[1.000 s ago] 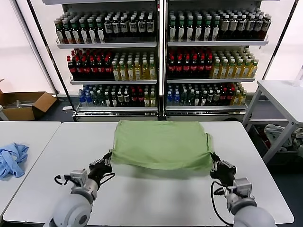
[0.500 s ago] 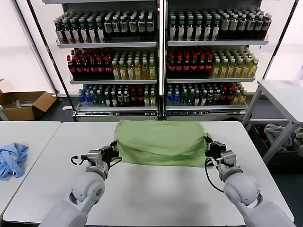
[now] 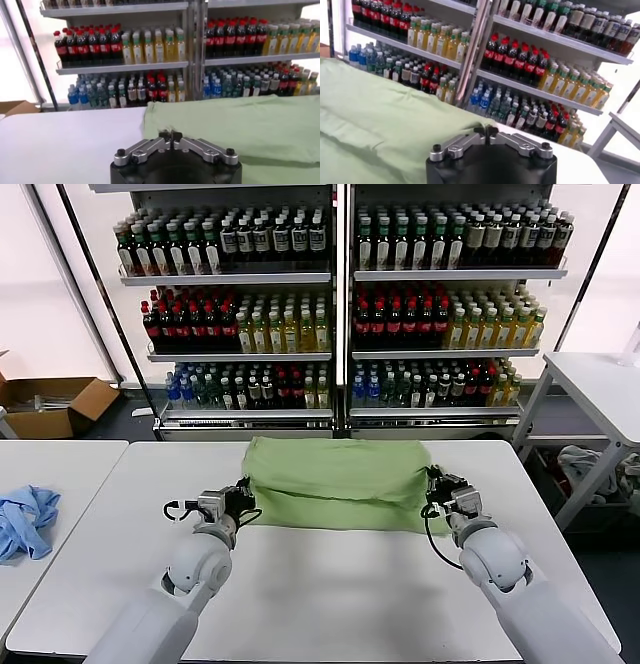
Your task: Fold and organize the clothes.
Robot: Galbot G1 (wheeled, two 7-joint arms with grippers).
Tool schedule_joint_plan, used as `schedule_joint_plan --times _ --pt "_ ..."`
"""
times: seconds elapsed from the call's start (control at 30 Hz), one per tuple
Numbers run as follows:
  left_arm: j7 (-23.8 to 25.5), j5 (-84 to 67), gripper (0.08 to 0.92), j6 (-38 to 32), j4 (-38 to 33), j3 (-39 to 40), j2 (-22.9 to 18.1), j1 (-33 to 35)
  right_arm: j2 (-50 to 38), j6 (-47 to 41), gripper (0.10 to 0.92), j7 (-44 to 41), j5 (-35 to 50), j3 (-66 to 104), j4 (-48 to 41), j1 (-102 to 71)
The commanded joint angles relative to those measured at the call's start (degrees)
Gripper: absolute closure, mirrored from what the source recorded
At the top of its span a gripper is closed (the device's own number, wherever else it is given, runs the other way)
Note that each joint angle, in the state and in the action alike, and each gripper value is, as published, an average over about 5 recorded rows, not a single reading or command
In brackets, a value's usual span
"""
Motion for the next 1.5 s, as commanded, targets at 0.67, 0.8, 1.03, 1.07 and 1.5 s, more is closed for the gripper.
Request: schedule_joint_plan --times 0.67,0.8,1.03,1.07,1.5 --pt "-0.77 3.3 0.231 -1.15 -11.62 -3.39 5.03 6.39 -1.72 7.53 0.205 5.09 5.11 3.58 7.5 -2.2" --pt "0.42 2.04 0.182 -1.09 -14.09 -4.7 6.92 10.05 -3.56 3.55 0.203 5.93 11.64 5.05 12.13 -6.27" --pt "8.05 0.64 0.177 -3.14 -17.32 -8.17 10.74 20.78 -5.65 1.61 0.203 5.19 17.27 11.77 20.75 -24.99" --pt "8.64 0.55 0.177 -3.18 -17.07 -8.28 10.71 21.52 -5.6 1.82 0.203 4.56 17.54 12.75 21.1 -27.1" --pt "10.97 -0.25 0.177 -3.44 -10.23 -7.6 8.13 18.11 -3.53 6.62 0.203 2.86 16.95 16.39 17.26 -35.34"
